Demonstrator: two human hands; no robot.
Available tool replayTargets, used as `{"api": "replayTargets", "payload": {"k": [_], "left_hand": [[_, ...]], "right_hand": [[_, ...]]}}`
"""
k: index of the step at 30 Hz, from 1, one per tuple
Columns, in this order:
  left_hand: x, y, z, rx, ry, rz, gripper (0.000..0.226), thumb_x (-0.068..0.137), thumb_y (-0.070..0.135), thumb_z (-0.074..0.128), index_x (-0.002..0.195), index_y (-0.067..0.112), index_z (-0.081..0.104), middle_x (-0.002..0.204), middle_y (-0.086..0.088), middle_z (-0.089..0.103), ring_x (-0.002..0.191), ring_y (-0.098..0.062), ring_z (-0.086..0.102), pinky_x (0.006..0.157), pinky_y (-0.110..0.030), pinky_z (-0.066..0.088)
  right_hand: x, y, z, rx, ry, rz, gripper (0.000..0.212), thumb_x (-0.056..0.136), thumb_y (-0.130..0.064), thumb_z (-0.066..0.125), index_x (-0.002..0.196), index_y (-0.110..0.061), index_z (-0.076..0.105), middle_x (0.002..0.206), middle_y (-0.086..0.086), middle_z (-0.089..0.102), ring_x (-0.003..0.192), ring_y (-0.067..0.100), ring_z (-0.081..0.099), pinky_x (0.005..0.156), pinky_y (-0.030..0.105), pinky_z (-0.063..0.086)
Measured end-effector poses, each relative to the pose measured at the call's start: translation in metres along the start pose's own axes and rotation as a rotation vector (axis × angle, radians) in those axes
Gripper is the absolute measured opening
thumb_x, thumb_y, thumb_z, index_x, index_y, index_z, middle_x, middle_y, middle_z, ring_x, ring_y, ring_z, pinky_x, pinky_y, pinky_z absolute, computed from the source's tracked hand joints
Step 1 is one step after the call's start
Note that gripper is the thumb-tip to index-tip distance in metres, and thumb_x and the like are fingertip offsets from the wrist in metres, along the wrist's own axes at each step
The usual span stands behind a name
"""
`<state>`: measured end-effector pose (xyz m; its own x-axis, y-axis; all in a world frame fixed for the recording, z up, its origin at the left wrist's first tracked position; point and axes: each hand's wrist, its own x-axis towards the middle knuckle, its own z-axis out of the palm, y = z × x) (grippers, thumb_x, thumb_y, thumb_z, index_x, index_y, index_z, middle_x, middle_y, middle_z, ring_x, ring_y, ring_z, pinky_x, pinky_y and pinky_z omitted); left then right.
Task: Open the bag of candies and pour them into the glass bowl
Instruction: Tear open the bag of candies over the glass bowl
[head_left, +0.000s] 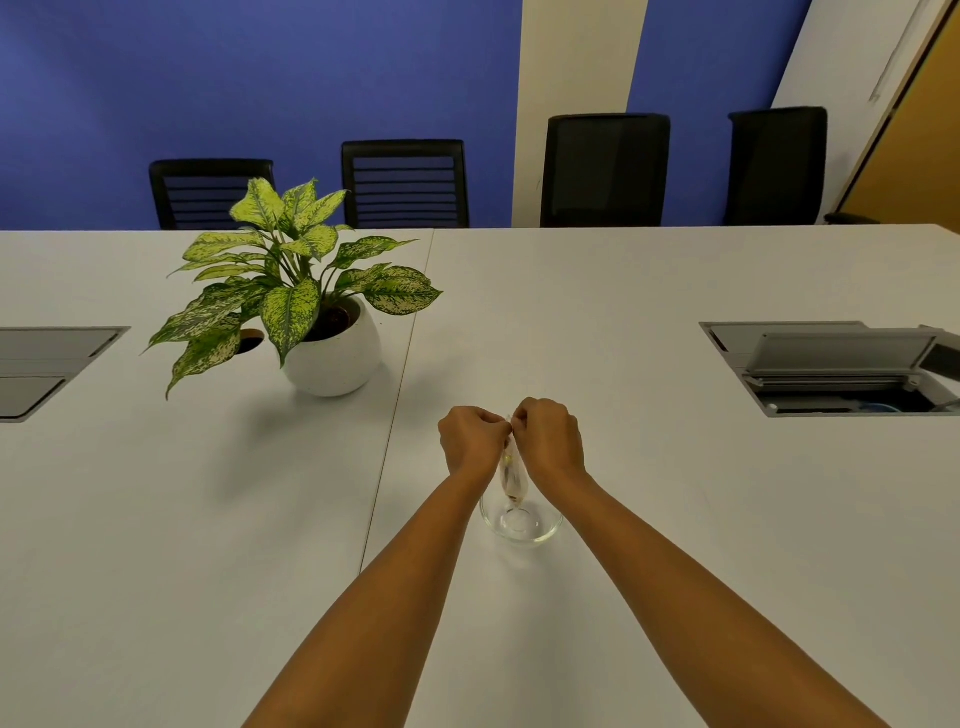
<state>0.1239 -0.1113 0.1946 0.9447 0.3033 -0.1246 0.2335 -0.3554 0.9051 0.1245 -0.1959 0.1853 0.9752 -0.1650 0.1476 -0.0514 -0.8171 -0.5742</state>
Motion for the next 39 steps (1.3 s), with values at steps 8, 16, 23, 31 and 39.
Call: {"api": "replayTargets", "payload": {"k": [8, 16, 23, 31, 39], "left_hand": [[0.004, -0.005, -0.006, -0.093, -0.012, -0.093, 0.008, 0.074, -0.004, 0.067, 0.078, -0.005, 0.074, 0.084, -0.023, 0.074, 0.078, -0.036, 0.072, 0.079, -0.045, 0.061], [-0.004, -0.007, -0.007, -0.121, -0.124, -0.171, 0.027, 0.077, -0.004, 0.068, 0.103, -0.003, 0.065, 0.108, -0.024, 0.067, 0.093, -0.037, 0.070, 0.089, -0.046, 0.057], [-0.011, -0.008, -0.010, -0.118, -0.165, -0.298, 0.008, 0.072, -0.006, 0.068, 0.080, -0.008, 0.069, 0.093, -0.028, 0.072, 0.087, -0.037, 0.073, 0.086, -0.045, 0.059], [-0.011, -0.010, -0.007, -0.079, -0.107, -0.212, 0.008, 0.071, -0.003, 0.070, 0.064, -0.003, 0.067, 0.084, -0.027, 0.074, 0.079, -0.037, 0.074, 0.081, -0.045, 0.060], [-0.003, -0.015, -0.019, -0.046, -0.024, -0.193, 0.008, 0.075, 0.002, 0.074, 0.078, -0.005, 0.071, 0.083, -0.021, 0.074, 0.069, -0.028, 0.074, 0.071, -0.033, 0.062]], "right_hand": [[-0.009, 0.008, 0.002, 0.189, -0.103, 0.170, 0.017, 0.085, -0.017, 0.064, 0.090, -0.004, 0.073, 0.092, 0.011, 0.074, 0.083, 0.023, 0.069, 0.066, 0.025, 0.048], [-0.014, 0.009, 0.007, 0.260, -0.089, 0.232, 0.016, 0.085, -0.015, 0.062, 0.088, -0.007, 0.075, 0.088, 0.011, 0.076, 0.079, 0.023, 0.071, 0.071, 0.027, 0.053], [-0.018, 0.007, 0.008, 0.283, -0.048, 0.247, 0.017, 0.085, -0.012, 0.059, 0.086, -0.006, 0.075, 0.087, 0.011, 0.076, 0.080, 0.023, 0.069, 0.067, 0.024, 0.047], [-0.017, 0.009, 0.004, 0.200, -0.034, 0.166, 0.015, 0.086, -0.007, 0.058, 0.090, -0.002, 0.071, 0.093, 0.014, 0.073, 0.085, 0.026, 0.068, 0.071, 0.026, 0.051], [-0.012, 0.027, -0.006, 0.130, 0.000, 0.184, 0.012, 0.086, -0.004, 0.060, 0.092, 0.000, 0.070, 0.093, 0.016, 0.072, 0.083, 0.026, 0.068, 0.066, 0.025, 0.049]]}}
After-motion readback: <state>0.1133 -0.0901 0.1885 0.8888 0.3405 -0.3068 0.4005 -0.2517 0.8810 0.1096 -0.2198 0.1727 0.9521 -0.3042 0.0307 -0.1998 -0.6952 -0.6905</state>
